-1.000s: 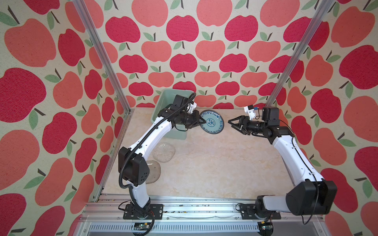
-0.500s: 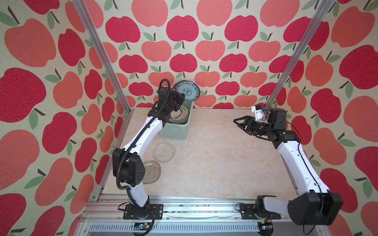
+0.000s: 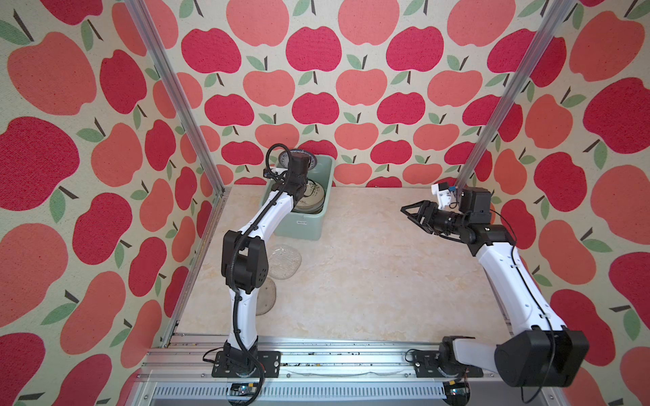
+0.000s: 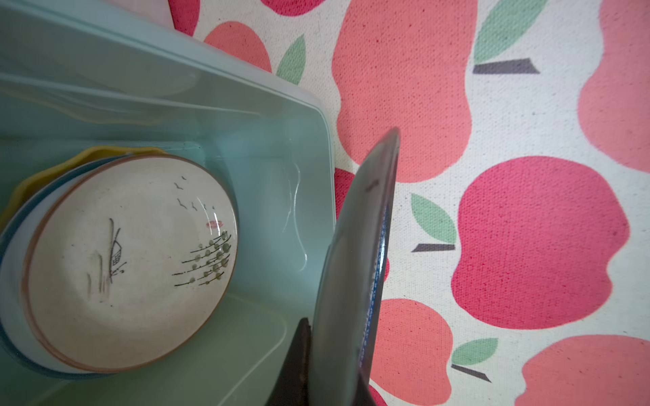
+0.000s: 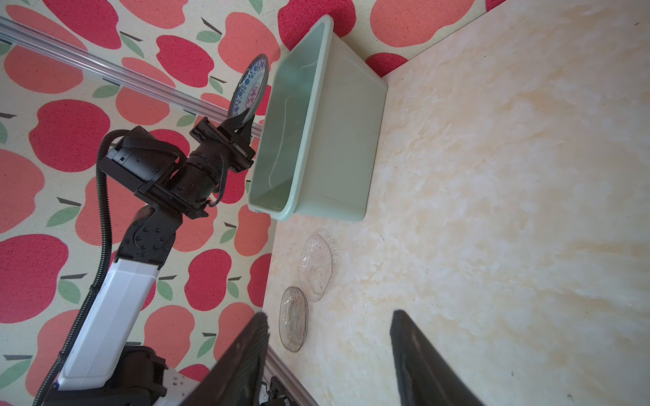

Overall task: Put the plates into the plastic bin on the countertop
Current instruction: 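Lower the blue-and-white plate onto the bin stack with the left gripper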

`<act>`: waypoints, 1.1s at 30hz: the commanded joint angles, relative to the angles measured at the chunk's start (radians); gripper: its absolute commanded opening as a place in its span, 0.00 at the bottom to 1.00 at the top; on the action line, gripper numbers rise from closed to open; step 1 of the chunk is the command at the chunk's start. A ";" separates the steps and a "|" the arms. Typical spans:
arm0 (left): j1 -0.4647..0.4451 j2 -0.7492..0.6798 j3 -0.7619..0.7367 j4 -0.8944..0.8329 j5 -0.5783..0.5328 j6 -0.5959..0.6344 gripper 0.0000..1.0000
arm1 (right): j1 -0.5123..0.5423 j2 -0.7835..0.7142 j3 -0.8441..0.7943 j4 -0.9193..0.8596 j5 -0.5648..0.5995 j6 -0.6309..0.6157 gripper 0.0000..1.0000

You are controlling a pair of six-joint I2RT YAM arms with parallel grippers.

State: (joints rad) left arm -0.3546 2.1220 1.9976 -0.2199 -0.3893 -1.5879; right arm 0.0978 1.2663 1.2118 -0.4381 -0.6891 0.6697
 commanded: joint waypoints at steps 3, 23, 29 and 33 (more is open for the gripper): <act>-0.034 0.109 0.173 -0.173 -0.086 -0.111 0.00 | 0.000 0.012 -0.032 0.016 -0.007 -0.005 0.58; -0.044 0.244 0.219 -0.354 -0.097 -0.208 0.00 | 0.004 0.051 -0.066 0.054 -0.020 0.005 0.58; -0.038 0.274 0.220 -0.367 -0.084 -0.212 0.00 | 0.005 0.060 -0.069 0.061 -0.021 0.010 0.58; -0.031 0.301 0.243 -0.384 -0.071 -0.210 0.00 | 0.004 0.062 -0.078 0.064 -0.024 0.009 0.58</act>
State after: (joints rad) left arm -0.3946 2.3920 2.2032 -0.5587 -0.4610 -1.7905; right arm 0.0978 1.3190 1.1488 -0.3893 -0.6933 0.6704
